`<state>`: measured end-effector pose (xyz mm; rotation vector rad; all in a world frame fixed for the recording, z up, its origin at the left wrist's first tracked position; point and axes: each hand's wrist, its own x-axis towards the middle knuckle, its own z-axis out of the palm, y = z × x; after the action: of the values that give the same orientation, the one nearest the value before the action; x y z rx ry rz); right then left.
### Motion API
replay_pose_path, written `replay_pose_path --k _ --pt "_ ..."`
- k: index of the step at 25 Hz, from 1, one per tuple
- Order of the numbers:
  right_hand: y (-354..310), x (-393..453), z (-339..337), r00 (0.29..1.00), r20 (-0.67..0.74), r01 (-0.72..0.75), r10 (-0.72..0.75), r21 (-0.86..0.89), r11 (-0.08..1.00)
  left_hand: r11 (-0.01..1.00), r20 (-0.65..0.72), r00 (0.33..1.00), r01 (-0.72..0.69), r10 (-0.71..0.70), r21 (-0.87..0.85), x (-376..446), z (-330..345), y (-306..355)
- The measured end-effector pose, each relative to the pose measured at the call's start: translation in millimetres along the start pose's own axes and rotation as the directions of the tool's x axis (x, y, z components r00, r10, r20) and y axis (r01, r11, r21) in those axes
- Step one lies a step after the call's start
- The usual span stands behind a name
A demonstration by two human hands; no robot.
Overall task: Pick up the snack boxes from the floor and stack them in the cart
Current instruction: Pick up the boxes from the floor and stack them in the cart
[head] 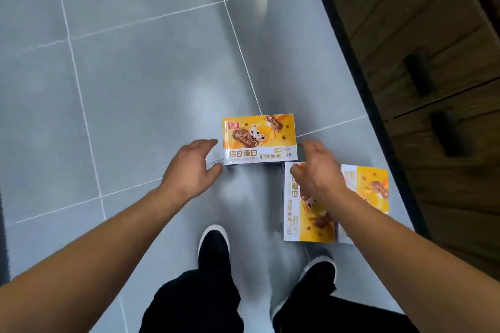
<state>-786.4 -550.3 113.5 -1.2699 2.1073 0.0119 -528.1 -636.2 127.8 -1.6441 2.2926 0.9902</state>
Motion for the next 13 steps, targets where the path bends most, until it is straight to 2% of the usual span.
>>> replay_pose_path --k 3,7,9,13 --pt "25.0 72.9 48.7 0.999 -0.042 -0.015 0.019 0.092 0.996 1.000 -0.002 1.000 -0.007 0.007 0.002 74.2 50.2 -26.8" --pt "43.2 152.3 95.8 0.987 -0.092 -0.106 0.134 0.267 0.958 0.990 0.046 0.992 0.119 -0.116 -0.081 152.2 107.2 -63.4" --pt "46.5 180.8 114.8 0.983 -0.070 -0.138 0.168 0.318 0.938 0.957 0.101 0.979 0.197 -0.179 -0.213 177.7 129.9 -76.0" --pt "47.8 190.5 130.9 0.972 -0.079 -0.174 0.222 0.395 0.902 0.797 0.205 0.967 0.242 -0.152 -0.553 180.9 153.1 -82.3"
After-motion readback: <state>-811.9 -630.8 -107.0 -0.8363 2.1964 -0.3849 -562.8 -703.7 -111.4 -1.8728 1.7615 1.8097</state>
